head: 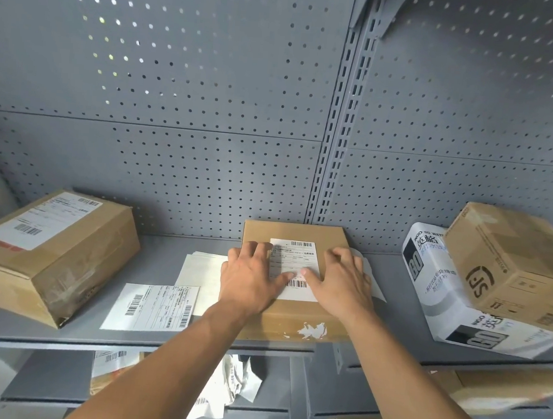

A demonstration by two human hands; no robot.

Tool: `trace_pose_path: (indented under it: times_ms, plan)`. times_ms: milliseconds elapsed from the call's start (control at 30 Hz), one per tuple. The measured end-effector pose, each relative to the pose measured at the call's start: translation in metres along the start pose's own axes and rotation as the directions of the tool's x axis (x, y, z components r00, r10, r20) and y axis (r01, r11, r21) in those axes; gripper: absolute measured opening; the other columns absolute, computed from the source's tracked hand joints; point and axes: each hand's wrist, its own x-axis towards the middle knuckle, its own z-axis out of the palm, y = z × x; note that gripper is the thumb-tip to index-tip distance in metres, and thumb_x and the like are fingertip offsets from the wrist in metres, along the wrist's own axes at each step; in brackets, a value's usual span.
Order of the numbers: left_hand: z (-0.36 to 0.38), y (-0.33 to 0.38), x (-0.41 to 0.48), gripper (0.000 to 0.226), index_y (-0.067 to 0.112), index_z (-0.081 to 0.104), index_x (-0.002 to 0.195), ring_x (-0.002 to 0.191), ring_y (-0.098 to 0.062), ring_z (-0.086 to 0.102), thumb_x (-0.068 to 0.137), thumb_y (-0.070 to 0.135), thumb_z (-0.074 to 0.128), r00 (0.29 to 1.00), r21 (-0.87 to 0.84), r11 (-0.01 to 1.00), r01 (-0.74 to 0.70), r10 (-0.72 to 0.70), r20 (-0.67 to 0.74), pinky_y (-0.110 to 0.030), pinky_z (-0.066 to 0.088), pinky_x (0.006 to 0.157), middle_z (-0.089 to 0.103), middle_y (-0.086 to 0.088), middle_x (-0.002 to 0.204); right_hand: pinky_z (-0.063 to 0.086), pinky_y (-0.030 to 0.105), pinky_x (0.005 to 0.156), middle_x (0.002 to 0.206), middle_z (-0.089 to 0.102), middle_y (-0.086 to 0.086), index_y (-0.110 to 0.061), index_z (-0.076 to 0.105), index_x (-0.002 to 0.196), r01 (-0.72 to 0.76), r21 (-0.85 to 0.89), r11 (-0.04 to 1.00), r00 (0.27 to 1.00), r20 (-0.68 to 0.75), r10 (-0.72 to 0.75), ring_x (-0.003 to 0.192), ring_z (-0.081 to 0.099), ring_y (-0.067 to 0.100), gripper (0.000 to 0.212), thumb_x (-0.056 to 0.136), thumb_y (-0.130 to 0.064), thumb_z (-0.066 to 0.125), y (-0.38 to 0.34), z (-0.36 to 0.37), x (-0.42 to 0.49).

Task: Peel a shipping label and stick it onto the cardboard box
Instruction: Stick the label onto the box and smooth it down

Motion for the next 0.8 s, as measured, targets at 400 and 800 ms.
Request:
trace_pose_path:
  times_ms: [400, 800]
  plan:
    - [-0.005, -0.002, 0.0, 0.045, 0.023, 0.045, 0.143, 0.122, -0.035, 0.045, 0.099, 0.031, 0.045, 0.999, -0.084, 0.996, 0.017, -0.015, 0.03, -0.044, 0.045, 0.097, 0.055, -0.005, 0.137, 0.045, 0.047, 0.103, 0.138, 0.049, -0.003, -0.021, 0.061, 0.132, 0.004, 0.07, 0.998, 0.998, -0.062, 0.0, 0.132, 0.041, 0.025, 0.035, 0.102, -0.033, 0.049, 0.004, 0.001, 0.001]
    - [-0.001, 0.012, 0.031, 0.073, 0.021, 0.043, 0.141, 0.126, -0.032, 0.046, 0.089, 0.071, 0.054, 0.991, 0.064, 0.991, 0.115, -0.119, 0.063, -0.05, 0.047, 0.101, 0.047, -0.008, 0.134, 0.042, 0.046, 0.106, 0.133, 0.046, 0.006, -0.017, 0.052, 0.138, 0.011, -0.04, 0.999, 0.999, -0.036, -0.012, 0.124, 0.046, 0.03, 0.085, 0.082, -0.081, 0.044, -0.011, 0.001, 0.022]
